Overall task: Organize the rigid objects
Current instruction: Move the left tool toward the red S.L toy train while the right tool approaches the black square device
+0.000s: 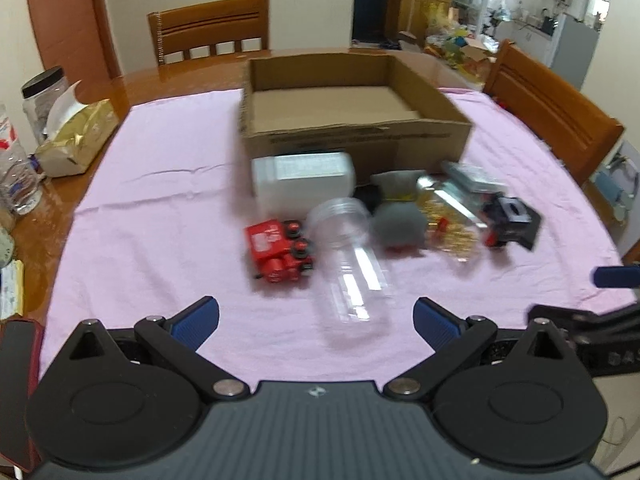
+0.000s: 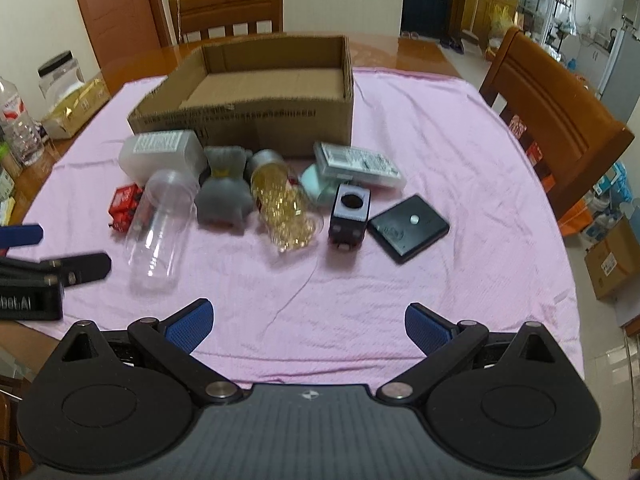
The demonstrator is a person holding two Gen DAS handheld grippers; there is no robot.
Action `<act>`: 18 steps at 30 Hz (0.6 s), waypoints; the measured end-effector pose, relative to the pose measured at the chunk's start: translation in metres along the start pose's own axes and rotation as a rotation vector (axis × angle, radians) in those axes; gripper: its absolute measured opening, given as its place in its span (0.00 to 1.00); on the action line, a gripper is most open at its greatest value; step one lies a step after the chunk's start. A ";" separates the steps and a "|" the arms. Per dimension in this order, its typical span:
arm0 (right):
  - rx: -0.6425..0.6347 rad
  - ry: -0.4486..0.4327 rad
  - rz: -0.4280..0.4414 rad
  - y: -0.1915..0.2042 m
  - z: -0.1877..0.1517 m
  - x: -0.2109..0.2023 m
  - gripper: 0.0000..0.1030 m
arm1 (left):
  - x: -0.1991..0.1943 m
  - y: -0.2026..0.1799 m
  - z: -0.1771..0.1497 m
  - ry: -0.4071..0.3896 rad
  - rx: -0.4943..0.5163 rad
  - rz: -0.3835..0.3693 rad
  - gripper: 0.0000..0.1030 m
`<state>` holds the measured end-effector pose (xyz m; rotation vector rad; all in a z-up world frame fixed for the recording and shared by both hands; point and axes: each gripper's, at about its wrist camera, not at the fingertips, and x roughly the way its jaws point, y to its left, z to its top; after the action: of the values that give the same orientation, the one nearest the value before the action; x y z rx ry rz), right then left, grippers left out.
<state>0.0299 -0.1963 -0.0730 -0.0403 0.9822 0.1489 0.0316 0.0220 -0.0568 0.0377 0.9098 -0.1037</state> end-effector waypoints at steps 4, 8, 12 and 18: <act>0.010 0.017 -0.013 0.004 0.000 0.009 1.00 | 0.013 0.016 0.004 0.007 -0.024 0.032 0.99; 0.018 0.038 -0.016 0.010 0.002 0.019 1.00 | 0.029 0.030 0.010 0.016 -0.035 0.053 0.99; 0.024 0.056 -0.025 0.014 0.005 0.027 1.00 | 0.046 0.041 0.019 0.023 -0.045 0.056 0.99; 0.038 0.076 -0.043 0.020 0.013 0.038 1.00 | 0.073 0.050 0.031 0.040 -0.051 0.026 0.99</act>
<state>0.0582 -0.1716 -0.0969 -0.0327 1.0594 0.0893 0.1058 0.0644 -0.0964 0.0037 0.9513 -0.0559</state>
